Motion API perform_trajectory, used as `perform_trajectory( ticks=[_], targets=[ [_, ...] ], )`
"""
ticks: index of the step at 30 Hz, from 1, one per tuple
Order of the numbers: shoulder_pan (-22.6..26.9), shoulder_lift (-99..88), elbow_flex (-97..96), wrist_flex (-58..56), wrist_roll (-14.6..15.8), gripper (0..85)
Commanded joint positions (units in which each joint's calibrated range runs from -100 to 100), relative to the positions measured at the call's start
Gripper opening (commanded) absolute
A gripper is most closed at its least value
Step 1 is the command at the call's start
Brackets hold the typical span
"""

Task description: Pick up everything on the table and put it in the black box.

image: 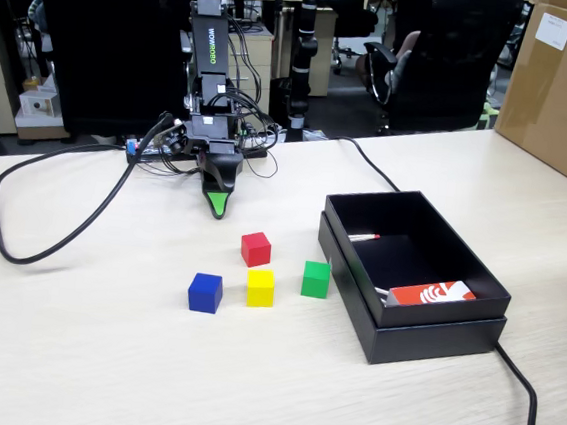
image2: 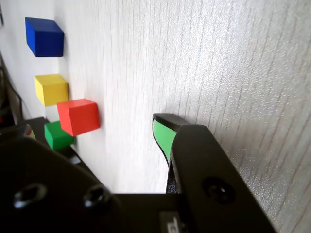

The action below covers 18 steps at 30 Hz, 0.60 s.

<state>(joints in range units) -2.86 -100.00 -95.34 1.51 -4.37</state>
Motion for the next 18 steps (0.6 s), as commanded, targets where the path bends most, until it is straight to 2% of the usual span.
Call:
perform_trajectory(
  ticks=[1,3,5,7,13,18],
  targets=[
    [0.2,0.0,-0.4,-2.3,-0.1,47.5],
    [0.1,0.0,3.7,-8.1,-0.1,47.3],
    [0.0,0.0,14.2,-21.9,0.1,47.3],
    [0.4,3.3,23.9,-29.7,0.1,46.9],
    [0.5,20.0,41.7,-40.4,0.1,44.8],
    [1.6,35.8,53.4,-42.8,0.1,44.9]
  ],
)
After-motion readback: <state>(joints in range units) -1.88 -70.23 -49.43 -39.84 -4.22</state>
